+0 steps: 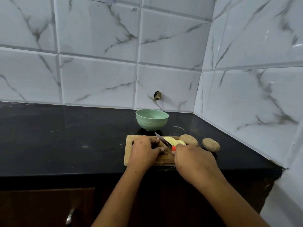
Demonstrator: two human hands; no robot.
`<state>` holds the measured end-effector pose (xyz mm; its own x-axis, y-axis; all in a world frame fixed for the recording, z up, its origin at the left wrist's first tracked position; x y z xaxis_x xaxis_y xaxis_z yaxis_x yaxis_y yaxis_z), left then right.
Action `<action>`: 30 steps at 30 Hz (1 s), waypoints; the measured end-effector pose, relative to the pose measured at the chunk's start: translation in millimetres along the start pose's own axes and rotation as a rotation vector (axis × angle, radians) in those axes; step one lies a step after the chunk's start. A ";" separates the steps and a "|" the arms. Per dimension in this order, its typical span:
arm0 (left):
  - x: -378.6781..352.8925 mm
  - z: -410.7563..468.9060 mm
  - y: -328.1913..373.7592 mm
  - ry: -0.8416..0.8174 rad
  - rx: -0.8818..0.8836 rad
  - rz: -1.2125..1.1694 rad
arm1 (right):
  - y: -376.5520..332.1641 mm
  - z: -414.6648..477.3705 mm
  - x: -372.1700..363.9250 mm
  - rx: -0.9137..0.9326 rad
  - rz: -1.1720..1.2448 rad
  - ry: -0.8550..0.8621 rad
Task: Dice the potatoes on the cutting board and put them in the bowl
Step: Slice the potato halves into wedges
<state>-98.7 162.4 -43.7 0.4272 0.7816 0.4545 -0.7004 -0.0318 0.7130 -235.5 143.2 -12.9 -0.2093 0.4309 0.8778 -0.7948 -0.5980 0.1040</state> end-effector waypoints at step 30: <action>-4.5 3.1 -2.4 -0.012 -0.083 0.127 | 0.8 3.0 -17.7 0.104 0.050 -0.075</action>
<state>-97.2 157.0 -45.8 0.3381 0.7672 0.5451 -0.7940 -0.0784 0.6028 -230.8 133.0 -27.0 -0.2005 0.3496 0.9152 -0.7206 -0.6855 0.1040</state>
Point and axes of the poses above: each hand's wrist, its own z-axis towards the middle knuckle, its own x-axis out of the back of the hand, y = z × x, the point moved 4 cm from there along z, towards the middle knuckle, and after that the axes turned 13 degrees about y, right-handed, at the moved point
